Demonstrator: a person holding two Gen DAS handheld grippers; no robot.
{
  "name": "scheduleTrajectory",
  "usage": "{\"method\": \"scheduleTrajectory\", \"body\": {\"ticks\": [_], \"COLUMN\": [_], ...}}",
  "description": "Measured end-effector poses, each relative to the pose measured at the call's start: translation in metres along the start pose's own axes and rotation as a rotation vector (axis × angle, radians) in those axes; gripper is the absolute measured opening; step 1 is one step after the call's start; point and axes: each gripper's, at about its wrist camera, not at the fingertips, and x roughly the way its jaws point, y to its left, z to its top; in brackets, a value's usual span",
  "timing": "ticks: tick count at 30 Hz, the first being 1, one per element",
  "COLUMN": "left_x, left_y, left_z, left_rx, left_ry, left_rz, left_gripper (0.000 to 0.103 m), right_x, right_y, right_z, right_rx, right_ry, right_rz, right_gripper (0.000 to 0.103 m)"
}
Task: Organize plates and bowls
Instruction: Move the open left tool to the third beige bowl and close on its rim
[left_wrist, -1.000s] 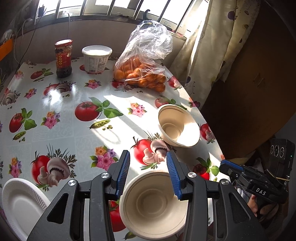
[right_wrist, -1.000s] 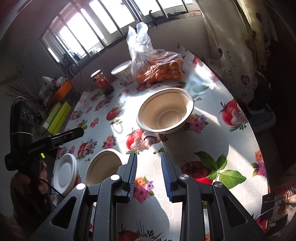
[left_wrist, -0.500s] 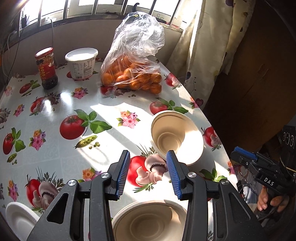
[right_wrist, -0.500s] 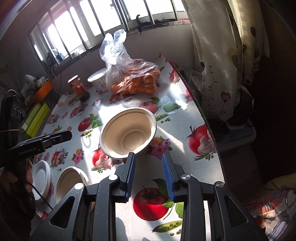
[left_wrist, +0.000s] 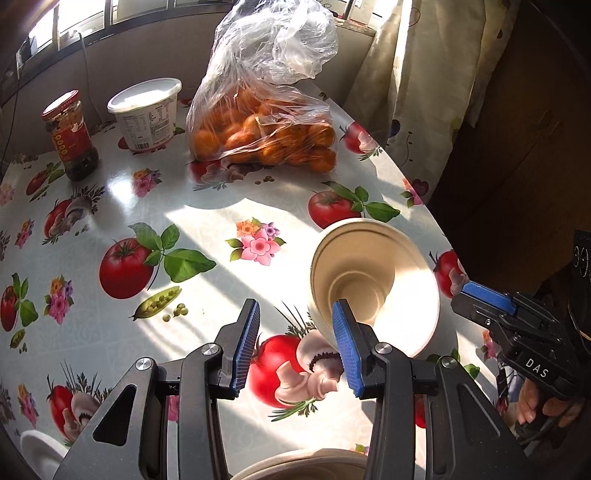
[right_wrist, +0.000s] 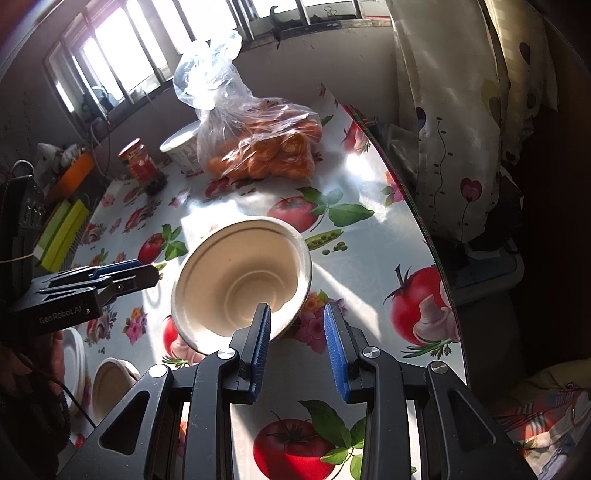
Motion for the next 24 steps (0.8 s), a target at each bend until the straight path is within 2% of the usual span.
{"method": "scheduleTrajectory", "body": {"ticks": [14,16,18,24], "left_x": [0.023,0.024,0.026,0.026], "left_y": [0.0,-0.001,0.0,-0.001], "left_z": [0.004,0.004,0.004,0.005], "left_rx": [-0.016,-0.012,-0.016,-0.014], "left_ry": [0.056,0.059,0.067,0.065], "left_rz": [0.005,0.009,0.004,0.001], "left_gripper": [0.042,0.038,0.029,0.022], "right_x": [0.025,0.027,0.028,0.028], "right_y": [-0.003,-0.005,-0.005,0.0], "right_z": [0.001,0.001,0.001,0.002], "right_rx": [0.034,0.042,0.051,0.045], "right_ry": [0.044,0.046,0.048,0.051], "right_rz": [0.011,0.015,0.029,0.042], "right_gripper": [0.029,0.028,0.024,0.019]}}
